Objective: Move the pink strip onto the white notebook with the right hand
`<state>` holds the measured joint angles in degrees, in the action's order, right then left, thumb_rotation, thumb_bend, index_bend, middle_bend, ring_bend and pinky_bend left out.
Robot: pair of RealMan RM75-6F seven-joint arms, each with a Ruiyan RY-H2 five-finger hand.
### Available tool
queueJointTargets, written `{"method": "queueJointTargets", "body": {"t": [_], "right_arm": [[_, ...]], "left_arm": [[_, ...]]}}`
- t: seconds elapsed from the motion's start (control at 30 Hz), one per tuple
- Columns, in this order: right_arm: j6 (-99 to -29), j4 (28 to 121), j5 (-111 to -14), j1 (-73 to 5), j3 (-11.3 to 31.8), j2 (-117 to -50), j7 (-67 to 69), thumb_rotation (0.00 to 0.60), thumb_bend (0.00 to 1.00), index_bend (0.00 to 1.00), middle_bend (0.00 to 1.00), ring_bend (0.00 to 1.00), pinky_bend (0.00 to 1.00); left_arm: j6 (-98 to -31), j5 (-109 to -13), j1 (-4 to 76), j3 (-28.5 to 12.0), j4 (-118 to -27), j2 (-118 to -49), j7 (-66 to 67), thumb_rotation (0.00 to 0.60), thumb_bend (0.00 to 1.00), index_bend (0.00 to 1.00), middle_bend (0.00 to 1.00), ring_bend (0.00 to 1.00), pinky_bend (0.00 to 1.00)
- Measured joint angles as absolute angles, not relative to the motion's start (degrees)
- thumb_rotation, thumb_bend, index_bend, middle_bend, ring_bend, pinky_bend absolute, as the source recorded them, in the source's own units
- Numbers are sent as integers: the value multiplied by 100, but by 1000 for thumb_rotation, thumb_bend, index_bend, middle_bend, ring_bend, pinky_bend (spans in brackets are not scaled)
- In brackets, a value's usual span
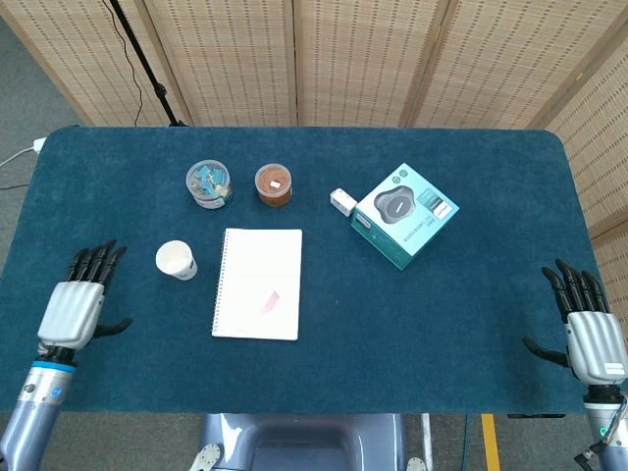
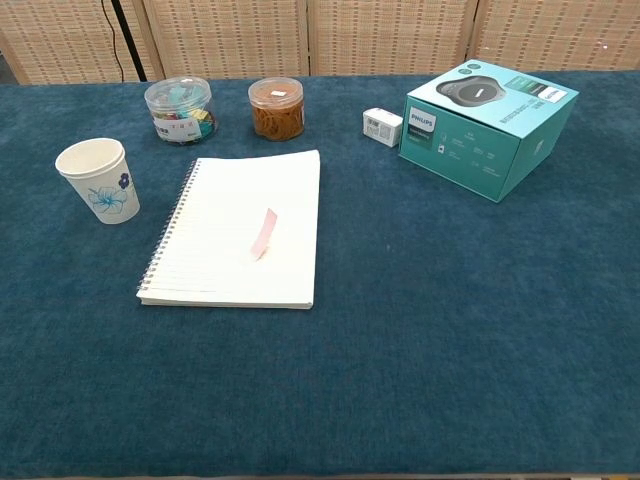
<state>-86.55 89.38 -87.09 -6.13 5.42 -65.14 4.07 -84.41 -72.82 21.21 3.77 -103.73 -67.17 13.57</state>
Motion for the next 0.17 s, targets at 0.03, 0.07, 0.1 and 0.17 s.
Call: {"method": "queueJointTargets", "body": {"t": [0.03,0.07,0.1,0.17], "right_arm": [[-8661,8942,-8694,-609,547,-6531,364,600,0,0,0,0,0],[-8661,8946,-8683,-607,549,-6540,345,600,0,0,0,0,0],[-8659,8949,-8676,-605,548,-6545,327,600,0,0,0,0,0],[-8658,8960,-8669,-600,544,-6557,278,600,0,0,0,0,0]], "left_arm": [[-8509,-7323,2013,403,-10297,-6704,1221,600,0,0,0,0,0],[-8575,-7362,1914,425,-10223,-6694,1097,600,0,0,0,0,0],[-8663,-7401,1786,450,-10134,-6687,963,600,0,0,0,0,0],[-8788,-7458,1612,478,-10008,-6687,843,600,0,0,0,0,0]]}}
